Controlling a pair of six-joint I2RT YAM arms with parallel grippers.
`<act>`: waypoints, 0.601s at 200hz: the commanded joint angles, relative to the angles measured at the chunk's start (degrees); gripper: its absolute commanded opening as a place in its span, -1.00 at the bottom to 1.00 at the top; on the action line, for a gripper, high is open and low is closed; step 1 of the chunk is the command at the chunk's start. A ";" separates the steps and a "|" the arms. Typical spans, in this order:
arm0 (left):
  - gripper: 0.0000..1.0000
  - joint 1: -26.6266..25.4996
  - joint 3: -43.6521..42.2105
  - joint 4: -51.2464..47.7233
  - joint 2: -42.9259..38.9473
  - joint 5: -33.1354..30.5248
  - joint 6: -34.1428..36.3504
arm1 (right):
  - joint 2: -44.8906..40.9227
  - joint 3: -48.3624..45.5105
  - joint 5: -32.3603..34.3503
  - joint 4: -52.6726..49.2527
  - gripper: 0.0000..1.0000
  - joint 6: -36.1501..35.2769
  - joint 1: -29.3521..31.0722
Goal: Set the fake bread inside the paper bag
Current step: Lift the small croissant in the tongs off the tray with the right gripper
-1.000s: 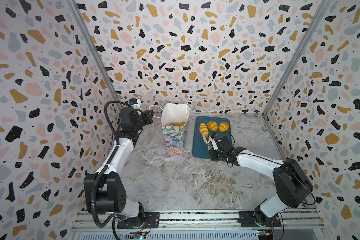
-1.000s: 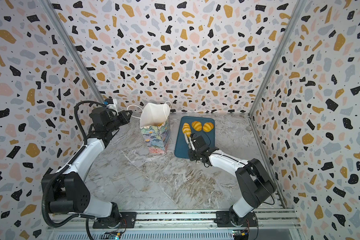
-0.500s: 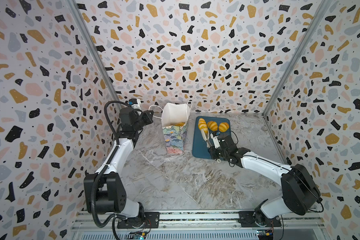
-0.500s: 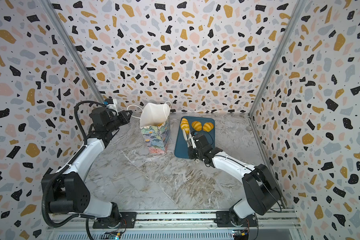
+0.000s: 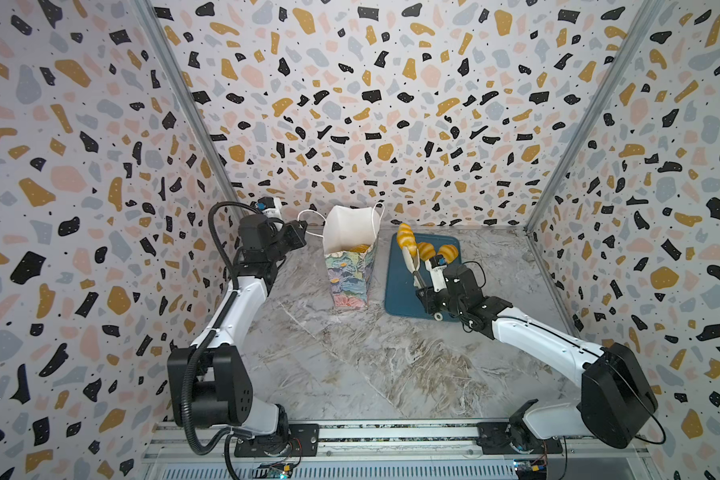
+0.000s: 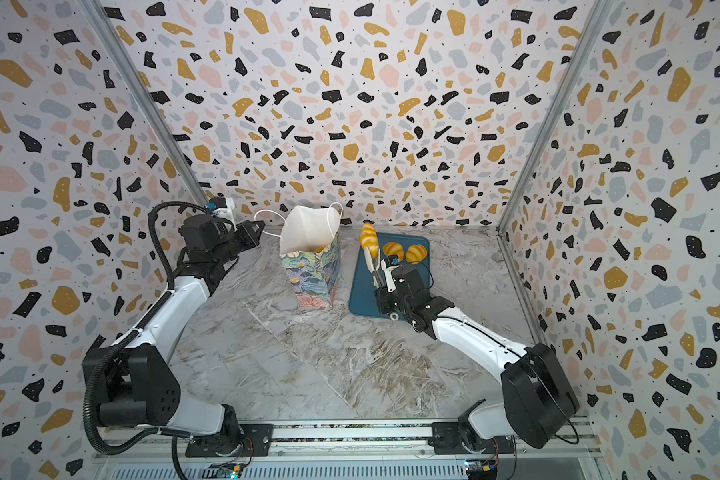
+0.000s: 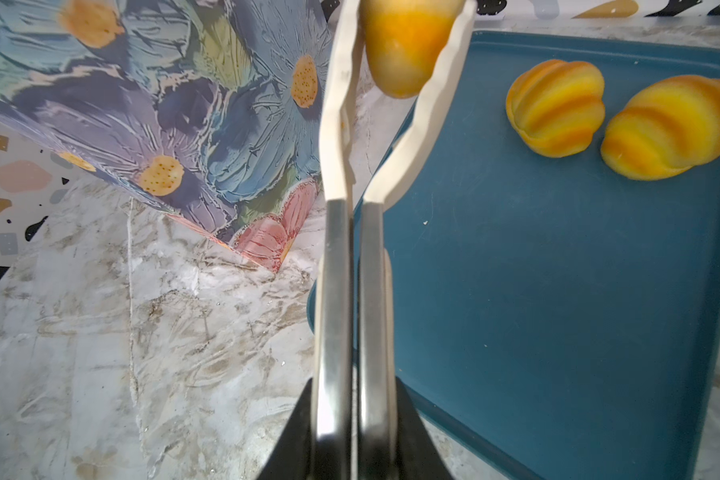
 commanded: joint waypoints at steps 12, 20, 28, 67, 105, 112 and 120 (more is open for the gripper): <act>-1.00 -0.11 -0.78 2.27 -1.14 -0.08 0.61 | -3.70 0.31 -0.43 3.42 -0.66 0.64 0.40; -1.00 -0.11 -0.79 2.32 -1.21 -0.07 0.59 | -4.21 0.20 -0.49 3.65 -0.66 0.67 0.48; -1.00 -0.11 -0.84 2.32 -1.13 -0.05 0.57 | -4.74 0.06 -0.49 3.96 -0.66 0.65 0.46; -1.00 -0.11 -0.84 2.32 -1.09 0.01 0.48 | -7.34 -0.96 0.16 6.23 -0.67 0.48 0.63; -1.00 -0.11 -0.80 2.32 -1.09 0.01 0.52 | -8.62 -1.01 -0.29 7.72 -0.68 0.43 0.73; -1.00 -0.11 -0.79 2.32 -1.08 0.02 0.57 | -8.82 -1.00 -0.36 7.84 -0.68 0.49 0.75; -1.00 -0.11 -0.79 2.32 -1.05 0.11 0.59 | -8.91 -0.78 -0.43 7.94 -0.69 0.45 0.77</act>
